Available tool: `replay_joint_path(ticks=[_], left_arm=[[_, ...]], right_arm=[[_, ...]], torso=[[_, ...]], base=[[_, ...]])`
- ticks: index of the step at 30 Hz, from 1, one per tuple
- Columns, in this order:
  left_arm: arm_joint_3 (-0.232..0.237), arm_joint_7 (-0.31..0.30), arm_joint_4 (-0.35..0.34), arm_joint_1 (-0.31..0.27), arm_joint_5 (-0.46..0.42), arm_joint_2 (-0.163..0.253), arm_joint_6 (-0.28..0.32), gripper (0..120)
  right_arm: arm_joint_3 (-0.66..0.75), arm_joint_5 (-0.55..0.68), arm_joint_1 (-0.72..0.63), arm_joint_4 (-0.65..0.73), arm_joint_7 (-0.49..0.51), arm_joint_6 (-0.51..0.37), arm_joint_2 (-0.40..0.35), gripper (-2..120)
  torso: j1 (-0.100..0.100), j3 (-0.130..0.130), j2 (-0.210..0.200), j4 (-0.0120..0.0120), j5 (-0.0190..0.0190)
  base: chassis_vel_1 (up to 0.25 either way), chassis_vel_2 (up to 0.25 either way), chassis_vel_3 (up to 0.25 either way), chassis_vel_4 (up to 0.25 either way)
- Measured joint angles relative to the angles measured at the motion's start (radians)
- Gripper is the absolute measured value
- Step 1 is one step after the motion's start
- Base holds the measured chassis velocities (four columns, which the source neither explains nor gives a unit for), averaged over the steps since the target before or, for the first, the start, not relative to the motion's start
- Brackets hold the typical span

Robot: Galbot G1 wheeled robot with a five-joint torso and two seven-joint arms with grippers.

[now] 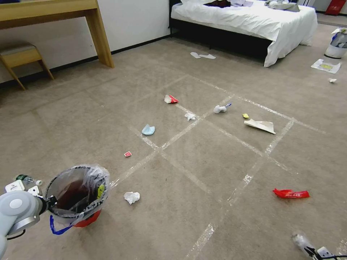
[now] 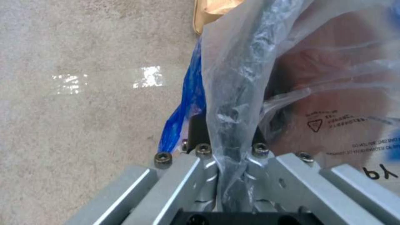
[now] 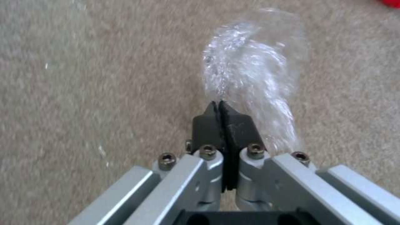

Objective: Pick up the trash bin and place the garbage on the floor into it.

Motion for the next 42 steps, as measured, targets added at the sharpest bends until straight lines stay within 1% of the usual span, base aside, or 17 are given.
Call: replay_joint_path(ticks=[3, 11, 12, 13, 14, 16, 19, 21, 23, 25, 26, 28, 29, 31, 36, 38, 42], left_arm=[[0.0, 0.0, -0.005, 0.0, -0.002, -0.002, 0.0, 1], [-0.001, -0.003, -0.028, 0.007, -0.015, 0.003, 0.0, 1], [-0.002, -0.004, -0.033, 0.008, -0.018, 0.004, 0.0, 1], [-0.002, -0.005, -0.042, 0.009, -0.023, 0.004, 0.0, 1], [-0.002, -0.005, -0.042, 0.009, -0.023, 0.004, 0.0, 1], [-0.001, -0.013, -0.053, 0.009, -0.029, 0.004, 0.0, 1], [-0.002, -0.016, -0.06, 0.01, -0.038, 0.004, 0.0, 1], [-0.013, -0.026, -0.081, 0.018, -0.061, 0.002, -0.002, 1], [-0.015, -0.027, -0.086, 0.018, -0.068, 0.001, -0.004, 1], [-0.015, -0.03, -0.1, 0.016, -0.09, -0.002, -0.006, 1], [-0.015, -0.03, -0.1, 0.016, -0.09, -0.002, -0.006, 1], [-0.01, -0.031, -0.112, 0.011, -0.095, -0.004, -0.009, 1], [-0.01, -0.031, -0.112, 0.011, -0.095, -0.004, -0.009, 1], [-0.002, -0.031, -0.123, 0.006, -0.103, -0.007, -0.013, 1], [0.001, -0.026, -0.131, 0.002, -0.107, -0.01, -0.02, 1], [0.003, 0.016, -0.138, 0.0, -0.11, -0.01, -0.025, 1], [0.013, 0.023, -0.138, -0.006, -0.109, -0.004, -0.025, 1]], right_arm=[[0.005, 0.062, -0.013, 0.02, -0.021, 0.013, 0.0, 0], [0.027, 0.258, -0.097, 0.192, -0.055, 0.043, -0.018, 0], [0.037, 0.297, -0.108, 0.232, -0.06, 0.048, -0.021, 0], [0.059, 0.388, -0.132, 0.317, -0.073, 0.057, -0.028, 0], [0.059, 0.388, -0.132, 0.317, -0.073, 0.057, -0.028, 0], [0.103, 0.563, -0.183, 0.521, -0.086, 0.059, -0.048, 0], [0.119, 0.626, -0.195, 0.605, -0.084, 0.057, -0.055, 0], [0.146, 0.748, -0.2, 0.817, -0.062, 0.021, -0.069, 0], [0.15, 0.775, -0.198, 0.865, -0.053, 0.007, -0.07, 0], [0.151, 0.845, -0.182, 1.001, -0.017, -0.037, -0.071, 0], [0.151, 0.845, -0.182, 1.001, -0.017, -0.037, -0.071, 0], [0.134, 0.887, -0.162, 1.13, 0.014, -0.095, -0.064, 0], [0.134, 0.887, -0.162, 1.13, 0.014, -0.095, -0.064, 0], [0.1, 0.9, -0.15, 1.234, 0.033, -0.134, -0.058, 0], [0.039, 0.904, -0.137, 1.332, 0.036, -0.161, -0.056, 0], [-0.05, 0.943, -0.125, 1.426, 0.004, -0.193, -0.079, 0], [-0.121, 0.963, -0.093, 1.455, -0.04, -0.203, -0.109, 0]], torso=[[0.0, 0.0, 0.0, 0.0001, 0.0001], [0.0, 0.0, 0.0, -0.0003, 0.0003], [0.0, 0.0, 0.0, -0.0004, 0.0004], [0.0, 0.0, 0.0, 0.0, 0.0003], [0.0, 0.0, 0.0, 0.0, 0.0003], [0.0, 0.0, 0.0, 0.0004, -0.0004], [0.0, 0.0, 0.0, 0.0001, -0.0005], [0.0, 0.0, 0.0, 0.0002, -0.0001], [0.0, 0.0, 0.0, 0.0003, -0.0002], [0.0, 0.0, 0.0, 0.0004, -0.0004], [0.0, 0.0, 0.0, 0.0004, -0.0004], [0.0, 0.0, 0.0, 0.0, -0.0002], [0.0, 0.0, 0.0, 0.0, -0.0002], [0.0, 0.0, 0.0, -0.0003, -0.0001], [0.0, 0.0, 0.0, 0.0, -0.0001], [0.0, 0.0, 0.0, -0.0002, -0.0001], [0.0, 0.0, 0.0, -0.0002, -0.0001]], base=[[0.0, 0.0, 0.0, 0.0], [0.0, 0.0, 0.0, 0.0], [0.0, 0.0, 0.0, 0.0], [0.0, 0.0, 0.0, 0.0], [0.0, 0.0, 0.0, 0.0], [0.0, 0.0, 0.0, 0.0], [0.0, 0.0, 0.0, 0.0], [0.0, 0.0, 0.0, 0.0], [0.0, 0.0, 0.0, 0.0], [0.0, 0.0, 0.0, 0.0], [0.0, 0.0, 0.0, 0.0], [0.0, 0.0, 0.0, 0.0], [0.0, 0.0, 0.0, 0.0], [0.0, 0.0, 0.0, 0.0], [0.0, 0.0, 0.0, 0.0], [0.0, 0.0, 0.0, 0.0], [0.0, 0.0, 0.0, 0.0]])
